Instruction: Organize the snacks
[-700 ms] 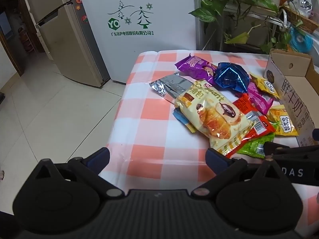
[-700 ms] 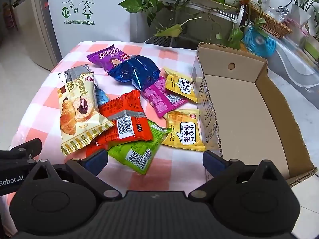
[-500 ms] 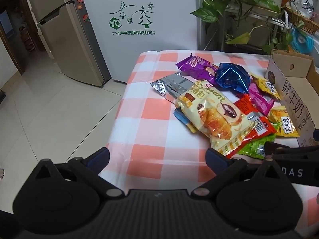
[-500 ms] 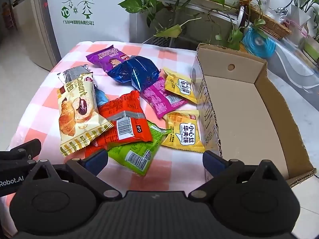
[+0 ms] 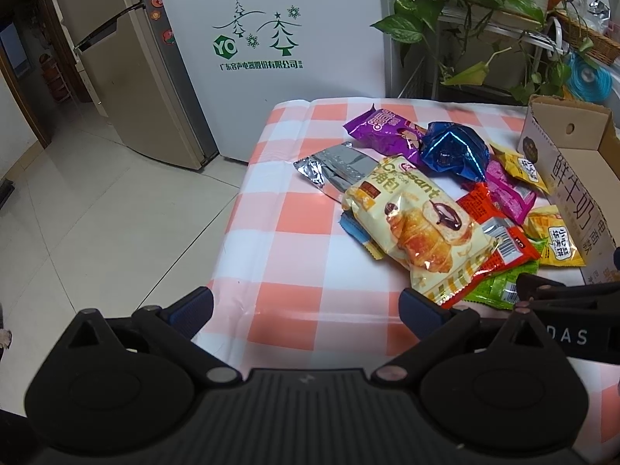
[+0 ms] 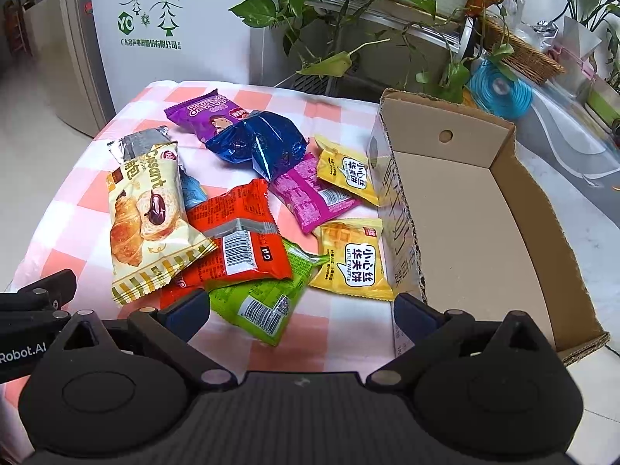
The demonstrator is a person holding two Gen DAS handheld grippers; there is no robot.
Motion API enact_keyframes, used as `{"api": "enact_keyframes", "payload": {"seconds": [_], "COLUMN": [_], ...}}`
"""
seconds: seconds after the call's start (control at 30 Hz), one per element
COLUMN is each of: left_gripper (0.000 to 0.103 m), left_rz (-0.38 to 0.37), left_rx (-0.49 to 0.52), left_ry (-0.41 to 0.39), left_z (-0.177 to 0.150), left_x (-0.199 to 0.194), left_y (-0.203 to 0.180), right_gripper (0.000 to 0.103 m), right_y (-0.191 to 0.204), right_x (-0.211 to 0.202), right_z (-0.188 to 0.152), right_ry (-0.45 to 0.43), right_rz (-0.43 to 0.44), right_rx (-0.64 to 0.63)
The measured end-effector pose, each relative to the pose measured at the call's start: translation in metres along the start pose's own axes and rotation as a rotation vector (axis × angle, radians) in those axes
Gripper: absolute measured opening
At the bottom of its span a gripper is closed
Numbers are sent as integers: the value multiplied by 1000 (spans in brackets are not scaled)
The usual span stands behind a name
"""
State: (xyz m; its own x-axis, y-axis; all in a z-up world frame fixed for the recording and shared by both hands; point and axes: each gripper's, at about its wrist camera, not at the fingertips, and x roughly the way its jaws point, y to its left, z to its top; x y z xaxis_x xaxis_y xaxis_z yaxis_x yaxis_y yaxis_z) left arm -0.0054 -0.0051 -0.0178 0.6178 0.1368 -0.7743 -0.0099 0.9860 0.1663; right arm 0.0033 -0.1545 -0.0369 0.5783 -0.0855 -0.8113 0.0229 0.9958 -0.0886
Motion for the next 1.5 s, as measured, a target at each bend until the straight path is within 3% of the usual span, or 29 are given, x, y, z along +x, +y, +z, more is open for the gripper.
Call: {"api": "enact_keyframes", "payload": {"seconds": [1.2,1.5], "left_gripper": [100,100], "left_rz": [-3,-95], "left_rx": [2,-86], "left_ry": [-3,4], "left_z": [7,22], "left_x": [5,7], "left_y": [-7,6], "right_gripper": [103,103], "right_y": [0,-20], "right_x": [5,-6], "right_z": [3,14], "right_ry": [12,-5], "right_rz": [-54,74], "right_rx": [-12,20]}}
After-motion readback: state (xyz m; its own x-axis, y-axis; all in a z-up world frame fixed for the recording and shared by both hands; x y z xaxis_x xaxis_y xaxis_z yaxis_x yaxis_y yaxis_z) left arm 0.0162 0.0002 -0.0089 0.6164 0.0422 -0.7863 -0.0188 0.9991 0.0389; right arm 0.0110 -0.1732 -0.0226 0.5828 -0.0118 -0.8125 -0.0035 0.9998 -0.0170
